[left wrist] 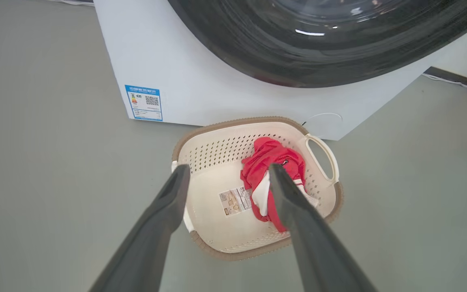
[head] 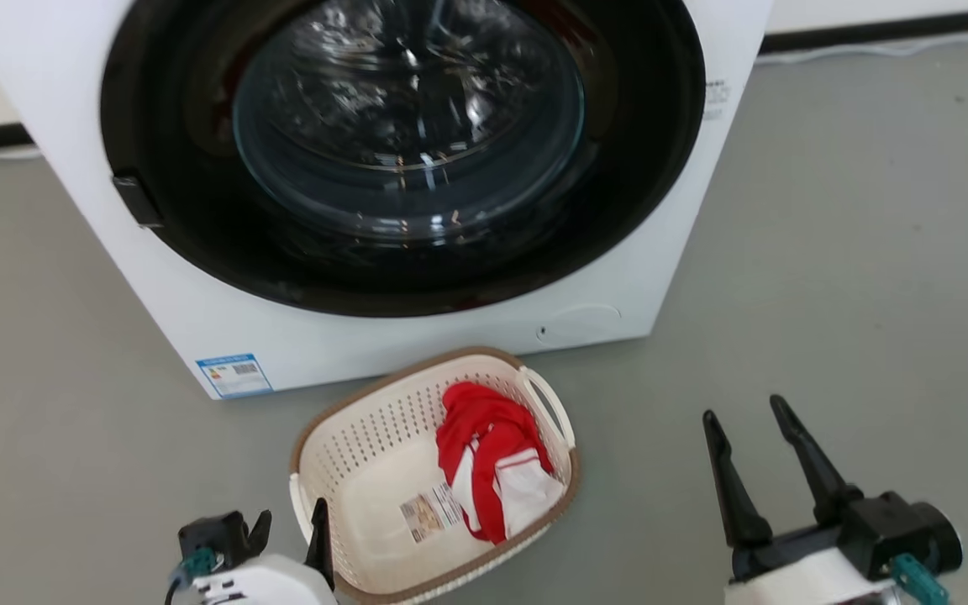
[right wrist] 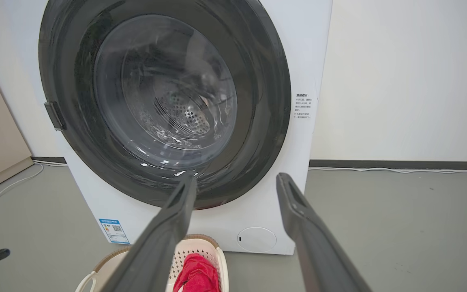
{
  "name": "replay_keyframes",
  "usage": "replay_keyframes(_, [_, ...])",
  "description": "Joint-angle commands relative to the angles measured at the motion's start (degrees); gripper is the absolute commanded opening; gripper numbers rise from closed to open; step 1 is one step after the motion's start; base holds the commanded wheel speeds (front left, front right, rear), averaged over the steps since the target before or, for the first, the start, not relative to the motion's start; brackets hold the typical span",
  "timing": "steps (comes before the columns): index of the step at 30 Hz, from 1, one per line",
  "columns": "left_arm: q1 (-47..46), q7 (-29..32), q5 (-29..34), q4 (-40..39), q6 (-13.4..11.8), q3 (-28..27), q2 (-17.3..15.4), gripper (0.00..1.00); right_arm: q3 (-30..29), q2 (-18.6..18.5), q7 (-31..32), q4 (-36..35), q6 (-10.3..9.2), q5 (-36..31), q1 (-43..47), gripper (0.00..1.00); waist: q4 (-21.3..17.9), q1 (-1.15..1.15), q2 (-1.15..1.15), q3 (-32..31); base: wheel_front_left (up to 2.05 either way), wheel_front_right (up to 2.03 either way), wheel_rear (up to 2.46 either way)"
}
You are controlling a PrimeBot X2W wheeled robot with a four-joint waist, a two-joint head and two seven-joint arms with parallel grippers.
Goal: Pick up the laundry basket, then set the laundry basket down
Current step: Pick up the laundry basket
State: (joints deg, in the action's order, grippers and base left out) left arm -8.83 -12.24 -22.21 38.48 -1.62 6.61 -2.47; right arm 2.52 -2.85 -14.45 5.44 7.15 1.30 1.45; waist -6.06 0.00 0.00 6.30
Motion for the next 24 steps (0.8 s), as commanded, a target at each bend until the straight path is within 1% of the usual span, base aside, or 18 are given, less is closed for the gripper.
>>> replay_keyframes(1, [-2.7,-0.1,-0.3,-0.4,-0.5,-1.6,-0.6,1.0,1.6,0.0,-0.5,-2.2,0.34,0.4,-3.2,1.0,-0.8,0.0,0.0,1.2,0.0,0.0,0.0])
replay_keyframes(12, [-14.8,4.0,-2.4,15.0,-2.3,-2.9,-1.4,1.0,3.0,0.0,-0.5,-5.3,0.34,2.0,-6.6,1.0,-4.4,0.0,0.0,10.9,0.0,0.0,0.0])
replay_keyframes(17, [-19.4,5.5,-2.8,21.0,-2.9,-3.2,-2.8,1.0,3.4,0.0,-0.5,-6.6,0.34,2.8,-8.5,1.0,-6.1,0.0,0.0,15.5,0.0,0.0,0.0])
replay_keyframes(22, [-22.8,5.2,-2.9,25.7,-4.4,-3.6,-4.4,1.0,3.8,0.0,-0.5,-7.5,0.34,3.2,-10.0,1.0,-7.5,0.0,0.0,18.8,0.0,0.0,0.0])
replay_keyframes(24, [-23.6,4.9,-3.1,27.2,-4.5,-3.8,-5.0,1.0,3.9,0.0,-0.5,-7.8,0.34,3.3,-10.3,1.0,-7.9,0.0,0.0,19.8,0.0,0.0,0.0])
